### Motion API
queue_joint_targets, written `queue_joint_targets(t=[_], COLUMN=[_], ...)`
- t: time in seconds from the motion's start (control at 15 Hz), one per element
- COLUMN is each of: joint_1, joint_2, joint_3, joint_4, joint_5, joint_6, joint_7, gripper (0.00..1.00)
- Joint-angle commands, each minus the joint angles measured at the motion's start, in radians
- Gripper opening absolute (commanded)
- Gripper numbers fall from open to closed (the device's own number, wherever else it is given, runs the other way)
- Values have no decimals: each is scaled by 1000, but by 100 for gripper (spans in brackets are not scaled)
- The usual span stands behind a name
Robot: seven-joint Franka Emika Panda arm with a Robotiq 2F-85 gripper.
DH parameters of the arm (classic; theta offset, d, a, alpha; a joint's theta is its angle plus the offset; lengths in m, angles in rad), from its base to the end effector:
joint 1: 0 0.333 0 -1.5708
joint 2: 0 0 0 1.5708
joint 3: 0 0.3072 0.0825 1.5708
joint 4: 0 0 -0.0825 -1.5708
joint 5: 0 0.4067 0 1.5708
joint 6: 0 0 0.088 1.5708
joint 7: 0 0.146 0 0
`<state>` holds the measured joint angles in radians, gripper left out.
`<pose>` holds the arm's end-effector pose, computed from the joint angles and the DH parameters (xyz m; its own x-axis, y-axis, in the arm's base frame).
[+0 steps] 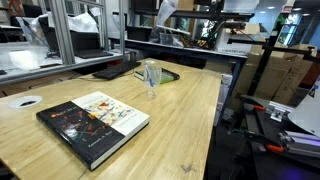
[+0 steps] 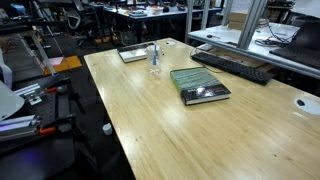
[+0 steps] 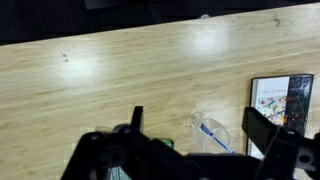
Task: Put the marker in the glass on the table
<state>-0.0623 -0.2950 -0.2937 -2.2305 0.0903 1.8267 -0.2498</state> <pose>0.4453 -0.1562 0.4236 0.9910 -0.1091 -0.0777 -0.1223 -0.9736 -0.1926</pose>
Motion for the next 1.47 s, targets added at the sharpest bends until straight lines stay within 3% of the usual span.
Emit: queue_joint_targets(t=[0.0,0.87,1.07,1.4], joint_1=[-31,-31,-22,-4], joint_2=[3,3,11,17], joint_3=[28,28,44,69], joint_4=[4,8,-6,-56], joint_5=[8,8,-31,-105], joint_6=[-1,-1,23,153], joint_7=[-8,-8,-59,-254], gripper=[100,100,100,100])
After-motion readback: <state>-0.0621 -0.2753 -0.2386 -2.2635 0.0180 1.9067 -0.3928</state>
